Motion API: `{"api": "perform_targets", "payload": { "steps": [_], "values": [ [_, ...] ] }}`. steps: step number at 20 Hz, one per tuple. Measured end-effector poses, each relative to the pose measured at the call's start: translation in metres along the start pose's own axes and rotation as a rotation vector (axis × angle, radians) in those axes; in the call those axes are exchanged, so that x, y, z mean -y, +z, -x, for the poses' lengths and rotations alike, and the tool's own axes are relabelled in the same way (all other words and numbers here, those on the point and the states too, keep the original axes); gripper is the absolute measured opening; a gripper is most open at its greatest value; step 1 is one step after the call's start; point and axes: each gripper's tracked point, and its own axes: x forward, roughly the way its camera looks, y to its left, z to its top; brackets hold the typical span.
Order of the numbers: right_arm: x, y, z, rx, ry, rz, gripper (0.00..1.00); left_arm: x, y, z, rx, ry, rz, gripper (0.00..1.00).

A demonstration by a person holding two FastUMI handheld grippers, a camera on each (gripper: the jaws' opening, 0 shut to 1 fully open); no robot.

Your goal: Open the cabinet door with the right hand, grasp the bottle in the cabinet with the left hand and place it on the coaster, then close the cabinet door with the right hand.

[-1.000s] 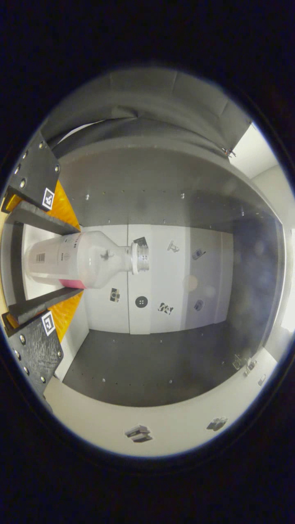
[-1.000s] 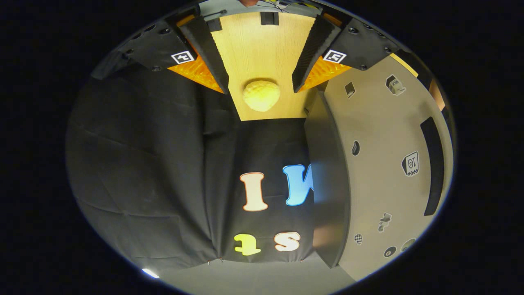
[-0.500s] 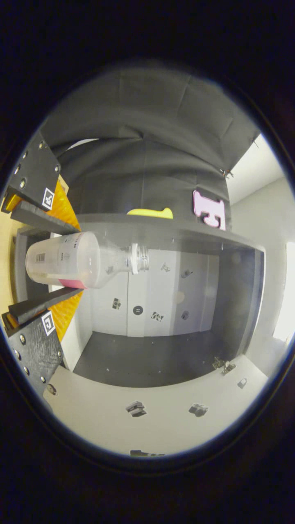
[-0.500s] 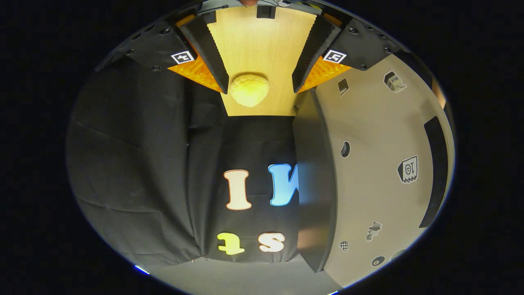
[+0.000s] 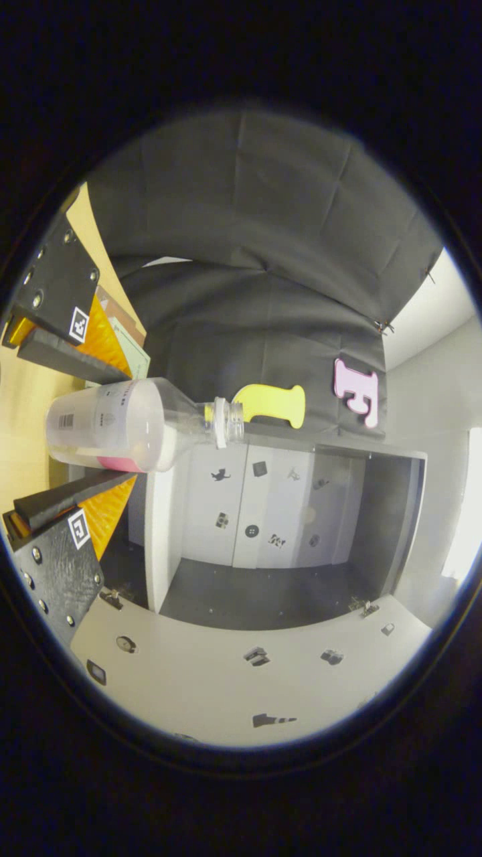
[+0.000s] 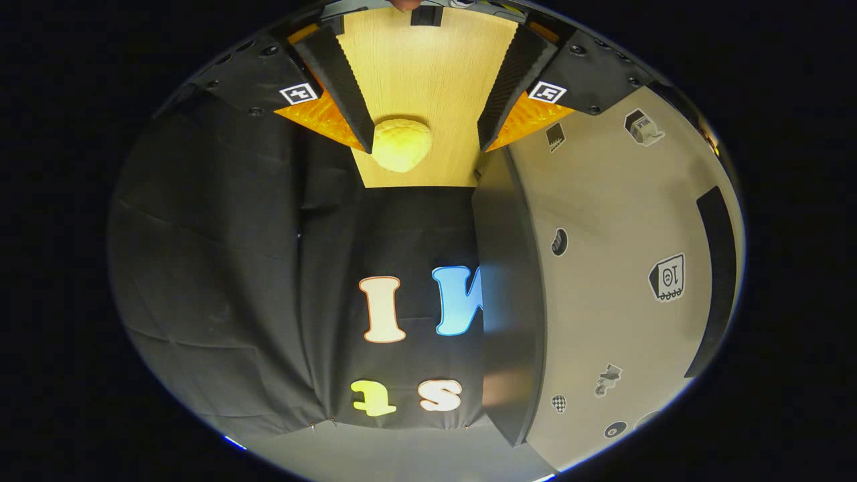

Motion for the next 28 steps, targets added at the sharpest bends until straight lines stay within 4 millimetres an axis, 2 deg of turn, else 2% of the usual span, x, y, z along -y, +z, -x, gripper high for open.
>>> {"api": "perform_targets", "payload": {
  "steps": [7, 8, 14, 15, 16, 19, 20, 21, 28],
  "values": [
    [-0.008, 0.001, 0.001, -0.008, 0.016, 0.013, 0.98, -0.031, -0.068, 0.042, -0.082, 0.061, 0.019, 0.72],
    [-0.008, 0.002, 0.001, -0.007, 0.015, 0.018, 0.98, -0.034, -0.076, 0.048, -0.092, 0.065, 0.015, 0.75],
    [-0.018, 0.000, -0.002, -0.027, 0.025, 0.042, 0.98, -0.052, -0.129, 0.069, -0.174, 0.099, 0.019, 0.72],
    [-0.019, -0.001, -0.002, -0.032, 0.025, 0.050, 0.93, -0.055, -0.136, 0.072, -0.188, 0.105, 0.019, 0.77],
    [-0.020, -0.003, -0.003, -0.036, 0.025, 0.057, 0.98, -0.058, -0.145, 0.076, -0.200, 0.114, 0.022, 0.75],
    [-0.020, -0.005, -0.004, -0.051, 0.024, 0.067, 0.98, -0.060, -0.172, 0.083, -0.240, 0.128, 0.046, 0.72],
    [-0.020, -0.006, -0.004, -0.056, 0.024, 0.067, 0.93, -0.059, -0.181, 0.085, -0.250, 0.130, 0.048, 0.75],
    [-0.020, -0.006, -0.004, -0.058, 0.024, 0.068, 0.98, -0.059, -0.188, 0.086, -0.264, 0.133, 0.043, 0.72],
    [-0.024, -0.006, -0.009, -0.069, 0.033, 0.082, 0.98, -0.066, -0.216, 0.086, -0.276, 0.166, 0.041, 0.75]
  ]
}}
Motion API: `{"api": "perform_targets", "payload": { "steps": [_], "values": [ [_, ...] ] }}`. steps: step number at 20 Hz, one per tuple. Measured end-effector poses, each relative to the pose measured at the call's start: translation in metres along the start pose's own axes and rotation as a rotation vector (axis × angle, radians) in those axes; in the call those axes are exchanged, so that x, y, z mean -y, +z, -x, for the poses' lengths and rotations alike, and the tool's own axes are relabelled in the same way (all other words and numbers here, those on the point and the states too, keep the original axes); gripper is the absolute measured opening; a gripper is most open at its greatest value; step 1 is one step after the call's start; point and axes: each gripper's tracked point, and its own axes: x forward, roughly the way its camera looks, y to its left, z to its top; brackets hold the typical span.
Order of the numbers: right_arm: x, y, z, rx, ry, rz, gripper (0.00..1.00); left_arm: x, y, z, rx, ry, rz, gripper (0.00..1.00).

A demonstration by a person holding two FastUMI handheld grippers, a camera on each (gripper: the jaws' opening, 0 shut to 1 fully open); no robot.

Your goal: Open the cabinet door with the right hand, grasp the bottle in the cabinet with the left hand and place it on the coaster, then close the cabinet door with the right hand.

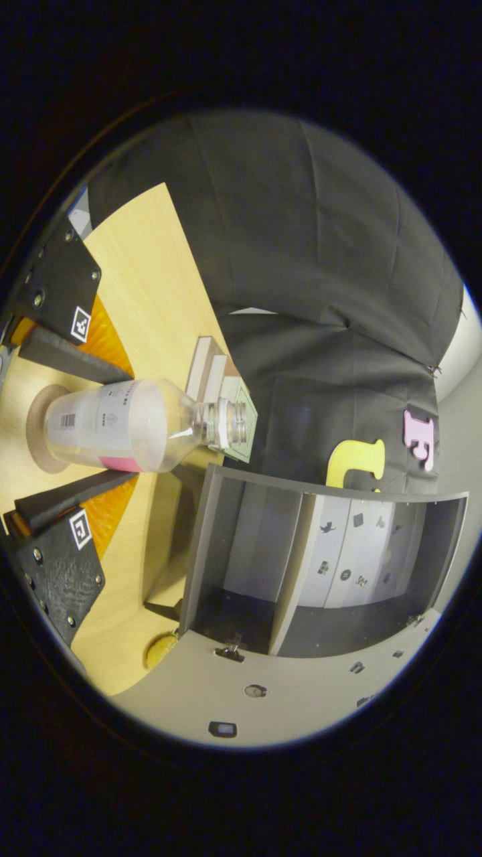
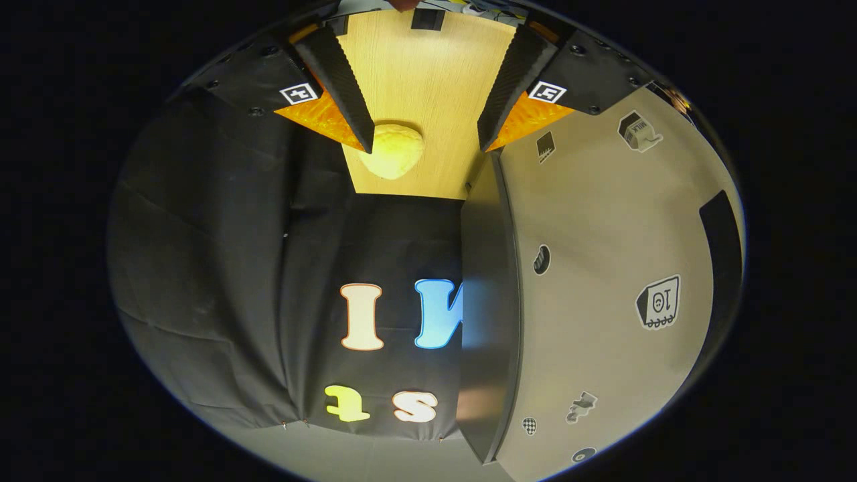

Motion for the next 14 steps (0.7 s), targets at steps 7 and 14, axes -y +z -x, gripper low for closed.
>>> {"api": "perform_targets", "payload": {
  "steps": [7, 14],
  "values": [
    [0.000, 0.000, -0.005, -0.010, 0.011, 0.003, 0.98, -0.003, -0.022, 0.004, -0.011, 0.040, -0.022, 0.75],
    [-0.002, -0.001, -0.012, -0.013, 0.032, 0.002, 0.98, 0.002, -0.032, 0.014, -0.051, 0.048, -0.046, 0.76]
  ]
}}
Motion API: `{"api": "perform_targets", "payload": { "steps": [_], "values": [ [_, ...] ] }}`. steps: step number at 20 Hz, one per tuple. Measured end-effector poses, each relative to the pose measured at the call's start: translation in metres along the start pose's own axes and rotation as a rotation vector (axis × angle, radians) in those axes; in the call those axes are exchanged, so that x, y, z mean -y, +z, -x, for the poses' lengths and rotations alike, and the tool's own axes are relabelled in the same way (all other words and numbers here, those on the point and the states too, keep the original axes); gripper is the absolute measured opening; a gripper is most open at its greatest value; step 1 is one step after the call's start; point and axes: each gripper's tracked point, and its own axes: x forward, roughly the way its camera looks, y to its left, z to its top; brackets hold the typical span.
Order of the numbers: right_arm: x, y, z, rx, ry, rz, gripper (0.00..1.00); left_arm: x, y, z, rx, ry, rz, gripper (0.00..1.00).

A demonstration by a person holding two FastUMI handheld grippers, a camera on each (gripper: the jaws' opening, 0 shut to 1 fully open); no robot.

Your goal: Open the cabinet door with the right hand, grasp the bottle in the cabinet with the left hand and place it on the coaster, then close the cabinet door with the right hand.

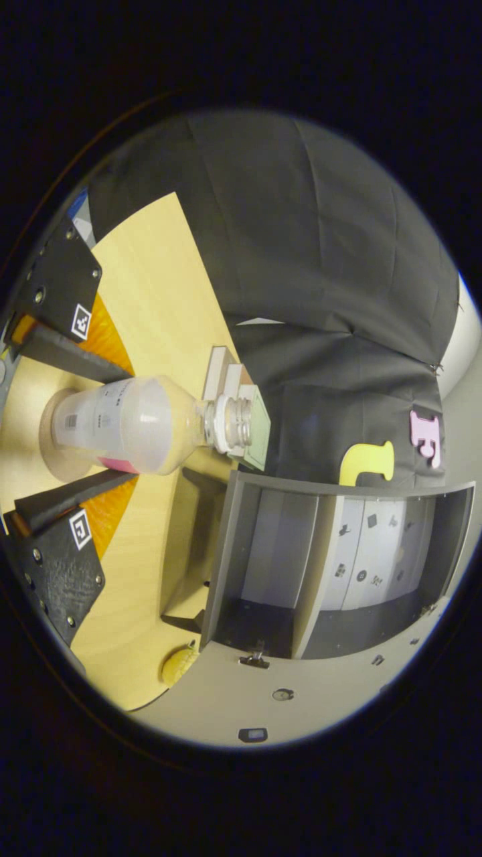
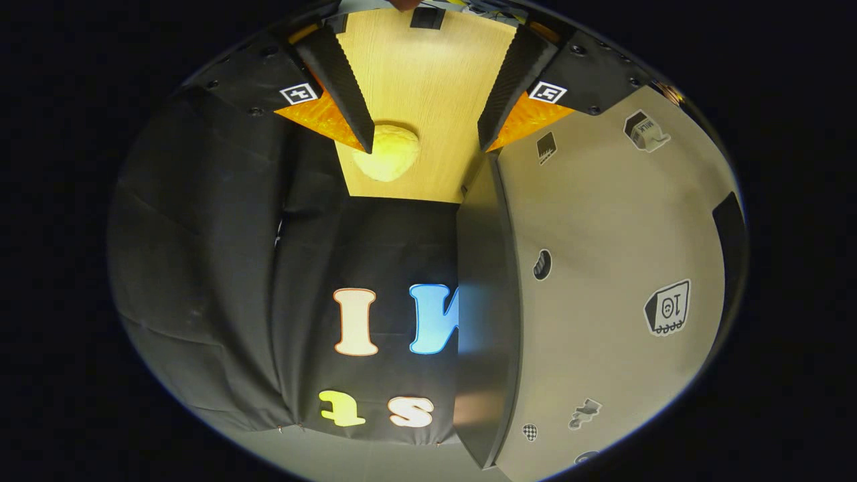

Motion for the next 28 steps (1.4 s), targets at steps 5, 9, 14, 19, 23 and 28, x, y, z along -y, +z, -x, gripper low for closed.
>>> {"api": "perform_targets", "payload": {
  "steps": [5, 9, 14, 19, 23, 28],
  "values": [
    [-0.005, 0.002, -0.003, 0.008, 0.024, 0.007, 0.98, 0.008, 0.006, 0.007, -0.018, -0.005, -0.030, 0.78],
    [-0.004, 0.003, -0.006, 0.015, 0.035, 0.008, 0.98, 0.017, 0.020, 0.020, 0.001, -0.018, -0.044, 0.76],
    [-0.005, 0.005, -0.009, 0.025, 0.052, 0.006, 0.98, 0.018, 0.051, 0.042, 0.054, -0.010, -0.055, 0.80],
    [-0.010, 0.016, -0.008, 0.032, 0.083, -0.001, 0.98, 0.015, 0.116, 0.071, 0.137, 0.018, -0.084, 0.80],
    [-0.020, 0.033, 0.004, 0.070, 0.086, -0.027, 0.98, 0.021, 0.174, 0.080, 0.201, -0.008, -0.110, 0.80],
    [-0.040, 0.060, 0.036, 0.117, 0.093, -0.091, 0.98, 0.024, 0.225, 0.085, 0.271, -0.085, -0.129, 0.80]
  ]
}}
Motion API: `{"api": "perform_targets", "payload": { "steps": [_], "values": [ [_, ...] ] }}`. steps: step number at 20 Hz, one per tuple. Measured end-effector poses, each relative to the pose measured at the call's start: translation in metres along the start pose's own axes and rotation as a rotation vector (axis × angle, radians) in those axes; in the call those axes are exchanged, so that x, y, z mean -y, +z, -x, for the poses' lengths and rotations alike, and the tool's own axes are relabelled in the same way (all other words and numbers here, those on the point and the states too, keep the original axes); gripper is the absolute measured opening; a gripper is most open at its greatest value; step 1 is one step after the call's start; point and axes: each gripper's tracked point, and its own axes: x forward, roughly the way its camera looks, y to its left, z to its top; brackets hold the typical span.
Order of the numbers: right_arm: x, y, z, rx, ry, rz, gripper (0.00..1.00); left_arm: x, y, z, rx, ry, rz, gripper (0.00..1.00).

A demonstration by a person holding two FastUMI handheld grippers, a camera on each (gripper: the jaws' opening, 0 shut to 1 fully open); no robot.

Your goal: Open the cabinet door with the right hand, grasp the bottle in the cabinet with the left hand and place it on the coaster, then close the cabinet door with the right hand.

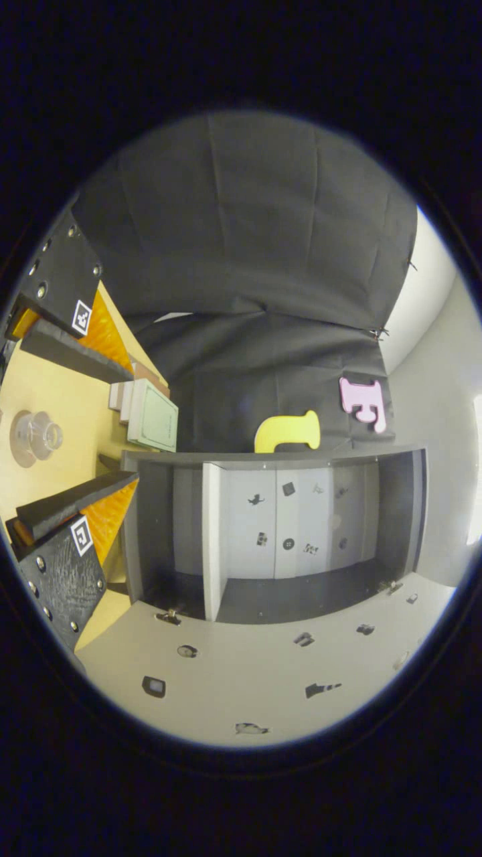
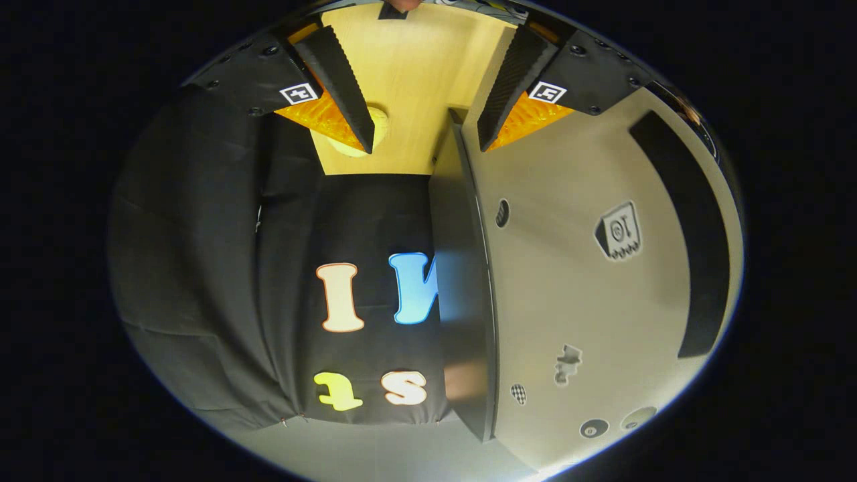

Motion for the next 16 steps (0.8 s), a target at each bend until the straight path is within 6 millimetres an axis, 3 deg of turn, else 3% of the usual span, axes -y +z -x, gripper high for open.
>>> {"api": "perform_targets", "payload": {
  "steps": [5, 9, 10, 11, 12, 13, 16],
  "values": [
    [-0.025, 0.029, 0.028, 0.072, 0.007, -0.076, 0.98, -0.005, 0.022, -0.005, 0.052, -0.074, -0.027, 0.80],
    [-0.040, 0.041, 0.039, 0.098, -0.022, -0.077, 0.97, -0.019, 0.026, -0.010, 0.079, -0.104, -0.033, 0.82],
    [-0.041, 0.041, 0.037, 0.105, -0.035, -0.063, 0.97, -0.024, 0.027, -0.010, 0.082, -0.108, -0.026, 0.82],
    [-0.044, 0.043, 0.037, 0.107, -0.044, -0.051, 0.90, -0.029, 0.027, -0.011, 0.084, -0.112, -0.017, 0.80],
    [-0.049, 0.042, 0.035, 0.104, -0.048, -0.043, 0.90, -0.035, 0.026, -0.013, 0.084, -0.112, -0.012, 0.80],
    [-0.054, 0.042, 0.034, 0.099, -0.043, -0.039, 0.97, -0.043, 0.025, -0.014, 0.082, -0.110, -0.008, 0.80],
    [-0.076, 0.043, 0.031, 0.098, -0.016, -0.026, 0.96, -0.057, 0.020, -0.019, 0.067, -0.115, 0.018, 0.80]
  ]
}}
